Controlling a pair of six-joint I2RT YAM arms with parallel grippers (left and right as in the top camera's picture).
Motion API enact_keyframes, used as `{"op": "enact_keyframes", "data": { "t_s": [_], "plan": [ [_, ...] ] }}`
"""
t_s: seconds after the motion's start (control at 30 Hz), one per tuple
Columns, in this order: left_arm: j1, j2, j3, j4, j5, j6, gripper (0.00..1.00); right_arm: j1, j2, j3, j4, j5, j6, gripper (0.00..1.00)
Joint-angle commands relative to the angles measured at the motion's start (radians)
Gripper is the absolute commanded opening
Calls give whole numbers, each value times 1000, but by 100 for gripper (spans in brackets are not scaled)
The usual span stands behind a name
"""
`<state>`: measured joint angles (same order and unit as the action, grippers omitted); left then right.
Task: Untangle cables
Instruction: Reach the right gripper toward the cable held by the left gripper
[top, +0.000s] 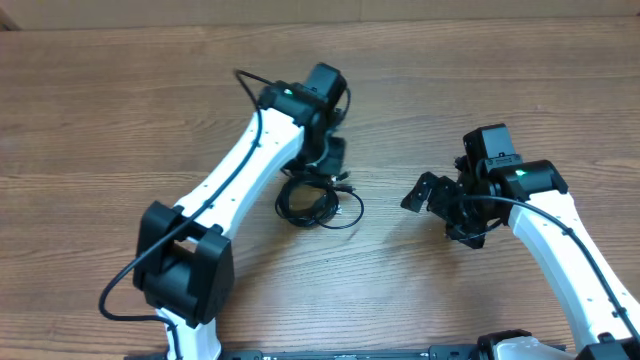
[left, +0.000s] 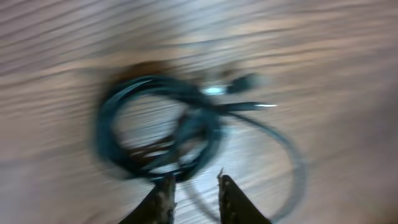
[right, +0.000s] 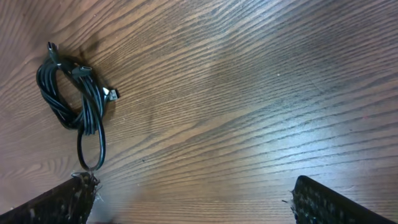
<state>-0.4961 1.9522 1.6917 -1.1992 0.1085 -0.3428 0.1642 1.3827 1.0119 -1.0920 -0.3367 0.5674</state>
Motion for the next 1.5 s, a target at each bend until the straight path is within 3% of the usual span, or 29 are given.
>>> {"op": "enact_keyframes", "data": {
  "t_s": [0.0, 0.47, 0.77, 1.13, 1.47],
  "plan": [
    [36, 12, -20, -16, -145, -66, 31, -2, 13, 23, 8, -10, -8, 100],
    [101, 17, -303, 117, -96, -61, 50, -2, 34, 21, 49, -10, 40, 100],
    [105, 17, -424, 260, -36, -89, 44, 103, 34, 21, 95, 8, 67, 83],
    [103, 17, -483, 338, 1, -108, 36, 324, 34, 10, 174, 216, 285, 80],
    [103, 17, -513, 378, 23, -109, 34, 399, 35, -114, 375, 247, 413, 72]
  ]
}}
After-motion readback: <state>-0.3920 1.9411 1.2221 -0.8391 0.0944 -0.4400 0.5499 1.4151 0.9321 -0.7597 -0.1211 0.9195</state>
